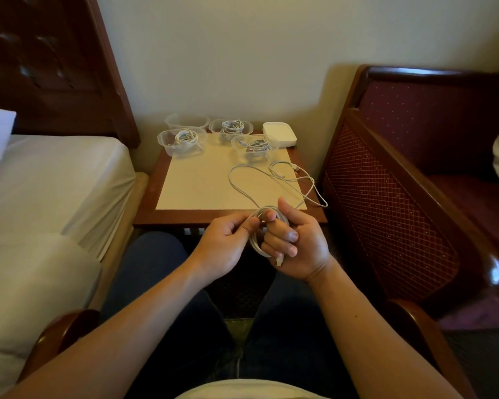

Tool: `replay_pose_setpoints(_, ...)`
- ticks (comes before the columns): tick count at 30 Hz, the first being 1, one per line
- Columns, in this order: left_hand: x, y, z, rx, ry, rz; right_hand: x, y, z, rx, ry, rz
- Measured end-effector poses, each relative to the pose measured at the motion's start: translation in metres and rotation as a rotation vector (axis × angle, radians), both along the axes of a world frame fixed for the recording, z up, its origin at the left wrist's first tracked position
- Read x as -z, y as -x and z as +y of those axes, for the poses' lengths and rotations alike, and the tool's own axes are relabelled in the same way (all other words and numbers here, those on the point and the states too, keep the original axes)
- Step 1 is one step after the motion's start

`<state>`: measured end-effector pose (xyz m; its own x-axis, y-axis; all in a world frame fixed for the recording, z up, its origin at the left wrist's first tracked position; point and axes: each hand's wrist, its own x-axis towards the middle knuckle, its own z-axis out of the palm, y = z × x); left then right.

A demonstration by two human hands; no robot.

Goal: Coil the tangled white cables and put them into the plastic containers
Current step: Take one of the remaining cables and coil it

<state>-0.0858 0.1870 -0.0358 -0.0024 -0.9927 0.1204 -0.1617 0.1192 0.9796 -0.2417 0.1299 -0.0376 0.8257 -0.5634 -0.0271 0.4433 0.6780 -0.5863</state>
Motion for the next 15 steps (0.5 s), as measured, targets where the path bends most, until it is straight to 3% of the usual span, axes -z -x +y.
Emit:
replay_pose_setpoints(4,0.008,-0.009,0.001,-0.086,-0.015,-0.037,-0.006,-0.008,0.008,0.033,-0.016,0.069)
replay_pose_setpoints(9,0.010,-0.014,0.003,-0.192,0.018,-0.194,-0.018,-0.022,0.015,0.169,-0.057,0.296)
replay_pose_setpoints(13,0.013,-0.030,0.000,-0.253,0.097,-0.374,-0.009,-0.016,0.013,0.291,0.091,0.588)
replay_pose_setpoints(15,0.013,-0.036,0.001,-0.243,0.142,-0.424,-0.009,-0.010,0.015,0.229,0.124,0.616)
